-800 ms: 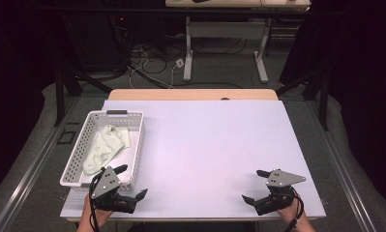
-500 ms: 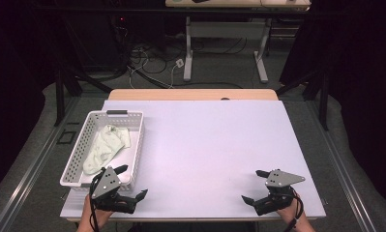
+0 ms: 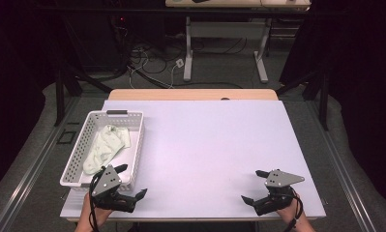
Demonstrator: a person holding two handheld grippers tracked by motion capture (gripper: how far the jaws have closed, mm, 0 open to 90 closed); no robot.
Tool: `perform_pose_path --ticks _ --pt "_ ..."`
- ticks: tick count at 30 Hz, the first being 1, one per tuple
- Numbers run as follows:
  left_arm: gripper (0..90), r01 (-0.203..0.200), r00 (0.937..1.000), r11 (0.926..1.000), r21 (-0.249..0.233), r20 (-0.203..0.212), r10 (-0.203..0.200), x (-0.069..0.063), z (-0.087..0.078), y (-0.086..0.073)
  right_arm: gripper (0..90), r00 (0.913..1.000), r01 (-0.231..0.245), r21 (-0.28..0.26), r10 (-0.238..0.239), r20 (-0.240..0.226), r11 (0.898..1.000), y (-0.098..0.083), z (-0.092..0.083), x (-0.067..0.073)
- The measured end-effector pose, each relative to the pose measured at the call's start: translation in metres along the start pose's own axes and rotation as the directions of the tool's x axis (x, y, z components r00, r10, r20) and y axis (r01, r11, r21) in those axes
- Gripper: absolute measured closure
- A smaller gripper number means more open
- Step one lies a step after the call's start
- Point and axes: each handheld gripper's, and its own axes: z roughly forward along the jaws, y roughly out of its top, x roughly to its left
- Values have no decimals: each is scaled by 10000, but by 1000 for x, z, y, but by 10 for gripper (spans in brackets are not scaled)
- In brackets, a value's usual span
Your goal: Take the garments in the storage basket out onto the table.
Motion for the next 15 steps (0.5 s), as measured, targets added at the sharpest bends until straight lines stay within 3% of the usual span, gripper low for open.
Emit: perform_pose_path --ticks 15 --pt "0 244 9995 9996 141 -192 -241 10 -6 5 1 10000 44 109 -45 67 9999 0 1 0"
